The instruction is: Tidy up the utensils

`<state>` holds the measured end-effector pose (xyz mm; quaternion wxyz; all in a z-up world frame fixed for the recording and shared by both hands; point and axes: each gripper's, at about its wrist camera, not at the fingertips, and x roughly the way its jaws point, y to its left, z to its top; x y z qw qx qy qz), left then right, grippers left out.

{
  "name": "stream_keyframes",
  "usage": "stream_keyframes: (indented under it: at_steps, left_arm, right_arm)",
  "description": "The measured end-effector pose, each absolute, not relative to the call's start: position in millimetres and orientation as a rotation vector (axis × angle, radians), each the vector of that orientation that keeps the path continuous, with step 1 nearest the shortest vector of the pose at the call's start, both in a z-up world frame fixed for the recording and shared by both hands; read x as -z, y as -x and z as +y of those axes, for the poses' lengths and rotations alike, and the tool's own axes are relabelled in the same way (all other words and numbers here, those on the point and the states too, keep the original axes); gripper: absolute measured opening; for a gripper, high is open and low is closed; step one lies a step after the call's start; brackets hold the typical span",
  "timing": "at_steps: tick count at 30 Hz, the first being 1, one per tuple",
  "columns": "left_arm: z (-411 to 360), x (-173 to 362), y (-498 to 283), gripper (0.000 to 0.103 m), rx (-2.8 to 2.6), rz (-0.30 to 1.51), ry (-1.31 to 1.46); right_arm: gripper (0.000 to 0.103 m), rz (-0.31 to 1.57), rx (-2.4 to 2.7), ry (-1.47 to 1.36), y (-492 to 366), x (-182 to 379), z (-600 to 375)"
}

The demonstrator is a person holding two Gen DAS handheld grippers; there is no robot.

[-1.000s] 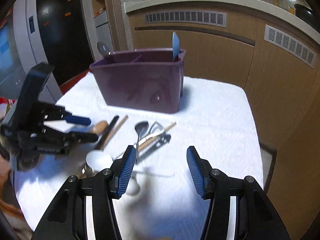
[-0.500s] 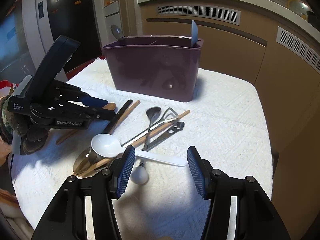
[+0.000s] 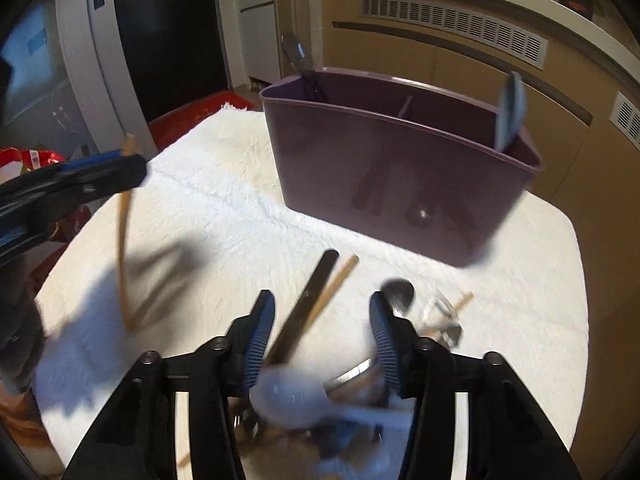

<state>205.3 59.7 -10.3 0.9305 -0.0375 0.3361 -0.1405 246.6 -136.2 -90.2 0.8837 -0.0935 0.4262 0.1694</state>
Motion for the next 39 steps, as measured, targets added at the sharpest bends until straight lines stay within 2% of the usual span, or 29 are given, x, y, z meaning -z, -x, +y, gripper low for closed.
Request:
stream_keyframes:
  at_steps: [8, 16, 17, 18, 22, 32, 39]
  left_arm:
    - [79.0, 5.6, -198.7, 0.027, 0.303, 0.656, 0.138]
    - [83.3, 5.1, -197.6, 0.027, 0.306, 0.657, 0.159]
    - [82.9, 5.0, -197.2, 0.027, 0.306, 0.657, 0.158]
    - [82.8, 5.3, -197.3, 0.027, 0.305, 0.658, 0.157]
    - [81.0, 5.3, -196.3, 0.027, 0.312, 0.677, 0.157]
    - [54.0, -4.1, -176.3, 0.027, 0.347, 0.714, 0.114]
    - [26.9, -27.0, -156.0, 0.027, 0.384, 0.672, 0.049]
  right_arm:
    - [0.031, 0.960, -0.307, 0.207, -285.8, 107.8, -113.6]
    - [0.031, 0.984, -0.284, 0.254, -282.9, 116.1, -101.7]
    - [0.030, 0.990, -0.286, 0.251, -281.5, 115.8, -102.9]
    - [0.021, 0.993, -0.291, 0.249, -280.2, 115.7, -103.3]
    - [0.012, 0.984, -0.312, 0.261, -265.6, 111.0, -108.1]
    - [0.012, 0.838, -0.320, 0.149, -209.0, 58.9, -153.9]
    - [0.012, 0.692, -0.322, 0.093, -175.9, 6.4, -175.5]
